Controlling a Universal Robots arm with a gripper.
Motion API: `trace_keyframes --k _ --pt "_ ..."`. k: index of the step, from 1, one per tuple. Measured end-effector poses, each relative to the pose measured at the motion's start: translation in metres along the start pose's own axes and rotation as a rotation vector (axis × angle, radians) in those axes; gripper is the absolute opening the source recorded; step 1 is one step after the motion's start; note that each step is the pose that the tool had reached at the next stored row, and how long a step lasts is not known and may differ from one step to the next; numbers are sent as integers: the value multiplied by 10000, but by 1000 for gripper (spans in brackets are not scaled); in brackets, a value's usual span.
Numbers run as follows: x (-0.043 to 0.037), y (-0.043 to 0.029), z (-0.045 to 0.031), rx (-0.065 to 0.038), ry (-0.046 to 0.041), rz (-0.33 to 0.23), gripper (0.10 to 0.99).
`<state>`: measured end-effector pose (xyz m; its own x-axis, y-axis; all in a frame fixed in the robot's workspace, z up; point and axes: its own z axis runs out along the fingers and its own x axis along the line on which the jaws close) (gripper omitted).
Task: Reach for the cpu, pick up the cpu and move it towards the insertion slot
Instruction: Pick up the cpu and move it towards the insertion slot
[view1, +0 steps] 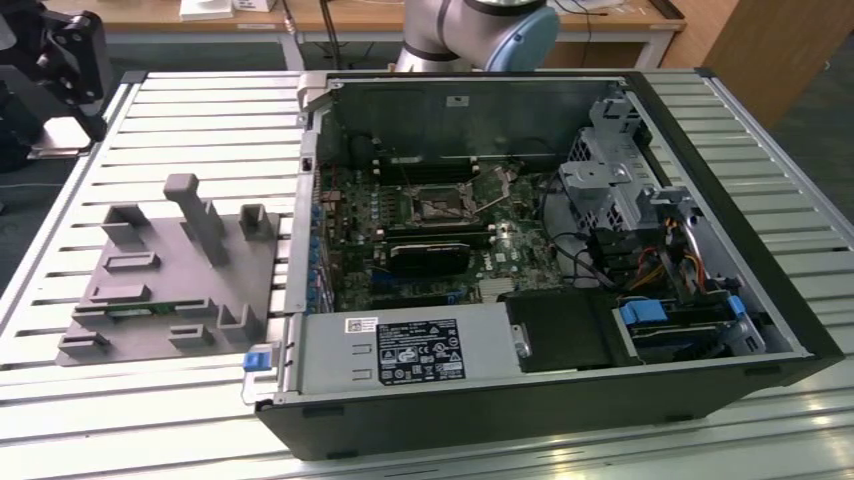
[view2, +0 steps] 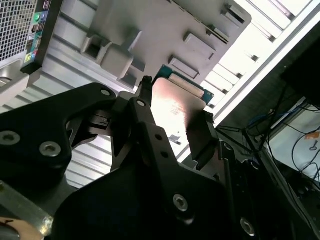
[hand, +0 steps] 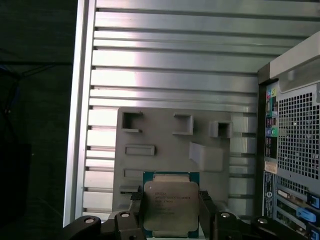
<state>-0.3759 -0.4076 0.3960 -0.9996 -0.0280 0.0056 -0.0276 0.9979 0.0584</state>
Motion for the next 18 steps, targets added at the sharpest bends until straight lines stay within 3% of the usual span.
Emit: trace_keyframes --k 10,18 --pt "-168 -5 0 0 0 0 529" --pt "-254 -7 0 0 0 0 529"
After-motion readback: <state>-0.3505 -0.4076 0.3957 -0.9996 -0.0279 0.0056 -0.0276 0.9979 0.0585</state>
